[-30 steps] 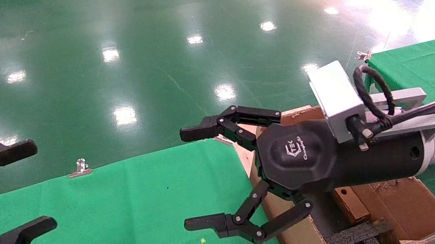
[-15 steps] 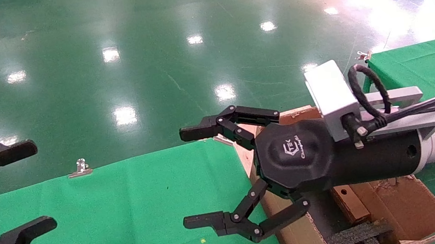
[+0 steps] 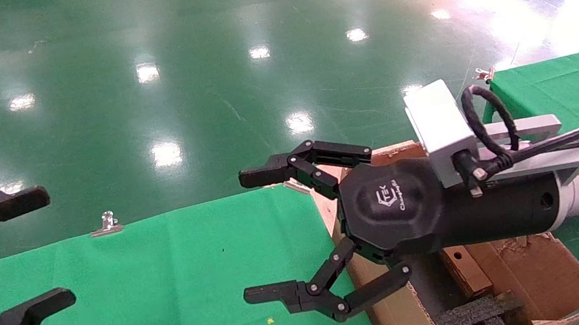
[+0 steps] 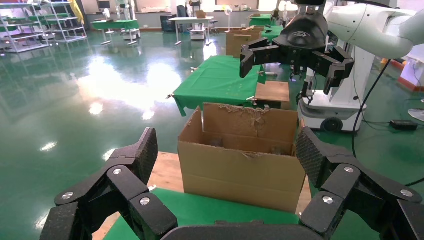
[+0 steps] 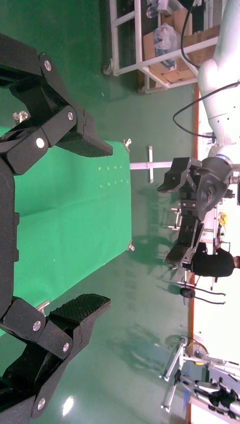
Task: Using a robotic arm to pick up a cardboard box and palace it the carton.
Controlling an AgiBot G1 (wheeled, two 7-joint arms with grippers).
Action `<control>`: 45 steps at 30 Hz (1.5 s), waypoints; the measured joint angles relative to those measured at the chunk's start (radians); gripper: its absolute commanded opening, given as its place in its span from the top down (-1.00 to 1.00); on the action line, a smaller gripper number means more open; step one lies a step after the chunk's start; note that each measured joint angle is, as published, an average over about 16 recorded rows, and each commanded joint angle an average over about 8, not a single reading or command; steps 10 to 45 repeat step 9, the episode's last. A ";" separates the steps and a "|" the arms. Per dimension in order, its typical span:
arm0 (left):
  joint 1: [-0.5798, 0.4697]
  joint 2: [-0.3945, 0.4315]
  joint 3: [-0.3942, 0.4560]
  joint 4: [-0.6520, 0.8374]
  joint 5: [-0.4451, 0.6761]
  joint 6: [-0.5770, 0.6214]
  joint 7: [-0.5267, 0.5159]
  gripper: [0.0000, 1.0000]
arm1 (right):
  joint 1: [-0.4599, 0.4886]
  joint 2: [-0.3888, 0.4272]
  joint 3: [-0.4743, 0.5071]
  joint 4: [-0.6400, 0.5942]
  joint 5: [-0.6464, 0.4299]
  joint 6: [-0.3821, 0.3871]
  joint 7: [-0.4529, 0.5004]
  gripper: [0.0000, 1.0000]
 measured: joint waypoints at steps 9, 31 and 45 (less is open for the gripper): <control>0.000 0.000 0.000 0.000 0.000 0.000 0.000 -1.00 | 0.001 0.000 -0.001 0.000 0.000 0.000 0.000 -1.00; 0.000 0.000 0.000 0.000 0.000 0.000 0.000 -1.00 | 0.001 0.000 -0.001 0.000 0.000 0.000 0.000 -1.00; 0.000 0.000 0.000 0.000 0.000 0.000 0.000 -1.00 | 0.001 0.000 -0.001 0.000 0.000 0.000 0.000 -1.00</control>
